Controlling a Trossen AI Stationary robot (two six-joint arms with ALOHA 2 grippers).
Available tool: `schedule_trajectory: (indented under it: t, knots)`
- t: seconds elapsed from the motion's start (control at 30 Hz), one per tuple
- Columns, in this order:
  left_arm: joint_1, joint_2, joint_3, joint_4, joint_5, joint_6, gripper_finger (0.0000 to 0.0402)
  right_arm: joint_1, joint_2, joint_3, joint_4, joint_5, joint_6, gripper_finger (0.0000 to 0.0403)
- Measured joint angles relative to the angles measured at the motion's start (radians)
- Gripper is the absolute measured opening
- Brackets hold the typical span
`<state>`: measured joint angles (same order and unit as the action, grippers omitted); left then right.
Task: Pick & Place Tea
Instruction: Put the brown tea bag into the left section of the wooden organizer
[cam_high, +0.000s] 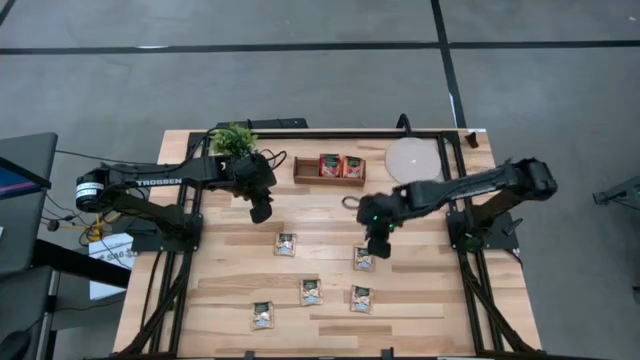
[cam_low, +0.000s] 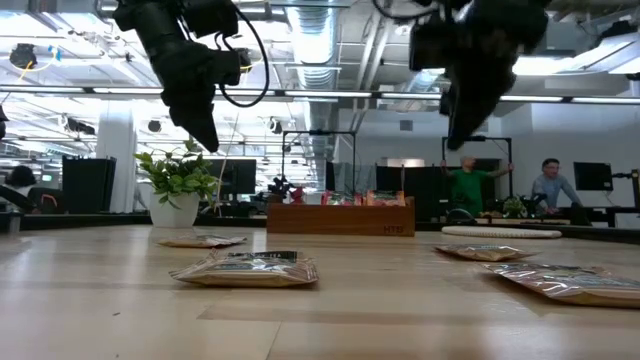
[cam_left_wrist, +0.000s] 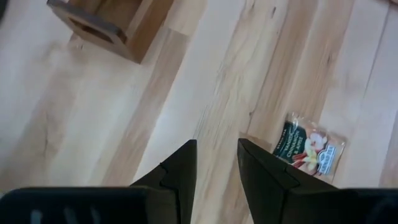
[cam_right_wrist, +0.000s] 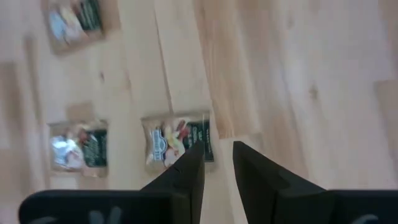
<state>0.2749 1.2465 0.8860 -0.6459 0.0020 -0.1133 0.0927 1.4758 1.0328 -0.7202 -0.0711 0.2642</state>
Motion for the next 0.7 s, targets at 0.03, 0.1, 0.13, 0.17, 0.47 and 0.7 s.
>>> schedule_trajectory:
  t: [0.03, 0.1, 0.13, 0.17, 0.47, 0.7]
  knots:
    - [0.000, 0.000, 0.000, 0.000, 0.000, -0.015, 0.0110, 0.009, 0.025, 0.000, -0.002, 0.002, 0.000, 0.0076]
    - [-0.001, 0.000, 0.000, -0.001, 0.000, -0.042, 0.0110, 0.018, 0.075, 0.000, -0.005, 0.002, 0.000, 0.0076]
    - [-0.001, 0.000, 0.000, -0.002, 0.000, -0.056, 0.0110, 0.019, 0.102, 0.000, -0.001, 0.002, 0.000, 0.0076]
    - [-0.001, 0.000, 0.000, -0.003, 0.000, -0.064, 0.0110, 0.019, 0.127, 0.000, -0.007, 0.002, 0.000, 0.0076]
    - [-0.002, 0.000, 0.000, -0.010, 0.001, -0.091, 0.0110, 0.019, 0.291, 0.000, -0.014, -0.016, 0.001, 0.0076]
    - [-0.002, 0.000, 0.000, -0.011, 0.001, -0.090, 0.0110, 0.039, 0.313, 0.000, -0.006, -0.037, 0.000, 0.0076]
